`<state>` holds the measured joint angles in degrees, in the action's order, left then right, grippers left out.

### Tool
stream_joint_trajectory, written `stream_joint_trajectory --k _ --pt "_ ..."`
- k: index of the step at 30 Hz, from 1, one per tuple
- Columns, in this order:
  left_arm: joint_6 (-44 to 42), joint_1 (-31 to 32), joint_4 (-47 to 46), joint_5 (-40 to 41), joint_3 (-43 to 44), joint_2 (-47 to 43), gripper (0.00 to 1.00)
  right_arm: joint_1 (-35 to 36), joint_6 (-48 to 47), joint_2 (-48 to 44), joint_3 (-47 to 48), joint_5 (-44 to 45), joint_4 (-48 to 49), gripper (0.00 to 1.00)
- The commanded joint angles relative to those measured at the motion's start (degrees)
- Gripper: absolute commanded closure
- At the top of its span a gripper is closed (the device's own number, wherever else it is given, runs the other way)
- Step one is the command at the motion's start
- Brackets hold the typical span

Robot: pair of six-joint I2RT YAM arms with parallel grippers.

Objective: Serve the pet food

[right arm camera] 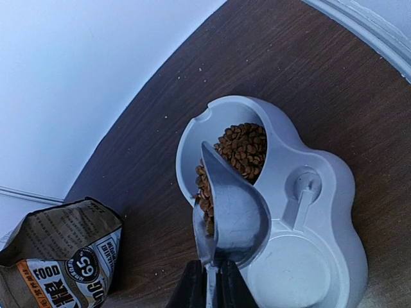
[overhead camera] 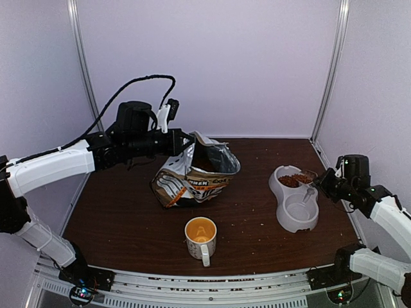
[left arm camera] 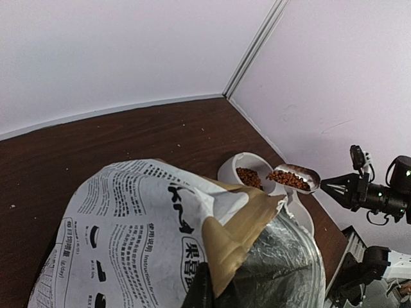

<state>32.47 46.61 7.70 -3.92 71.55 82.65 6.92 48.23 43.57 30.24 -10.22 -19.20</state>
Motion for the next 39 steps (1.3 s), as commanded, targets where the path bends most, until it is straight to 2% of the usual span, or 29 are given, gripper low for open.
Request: stream_joint_trajectory --k 1,18,29,31,35,37,39 --pt "-1.24 -0.5 -2.52 -0.67 0.0 -2.06 1.0 -0.34 -5.58 1.73 5.07 2.62 -5.7 1.0" --pt "-2.85 -0.55 -2.33 -2.65 0.34 -2.0 1.0 0.04 -20.32 8.2 19.98 8.06 -20.22 1.0" --pt "-4.19 -0.52 -2.6 -3.9 0.46 -1.97 1.0 5.34 -26.72 11.07 25.15 14.17 -23.09 1.0" --pt "-4.33 -0.53 -2.58 -3.97 0.58 -1.82 1.0 5.84 -27.58 8.26 25.17 8.51 -19.95 1.0" --pt "-5.03 -0.54 -3.97 -7.26 0.94 -1.15 1.0 7.17 -24.98 4.04 25.5 -12.98 -11.84 1.0" --pt "-5.69 -0.48 -4.84 -9.53 1.05 -0.8 1.0 10.34 -21.97 3.59 24.87 -20.73 -6.86 1.0" --pt "-6.61 -0.45 -5.02 -11.47 1.32 -0.42 1.0 15.13 -20.02 3.43 24.78 -24.34 -2.2 1.0"
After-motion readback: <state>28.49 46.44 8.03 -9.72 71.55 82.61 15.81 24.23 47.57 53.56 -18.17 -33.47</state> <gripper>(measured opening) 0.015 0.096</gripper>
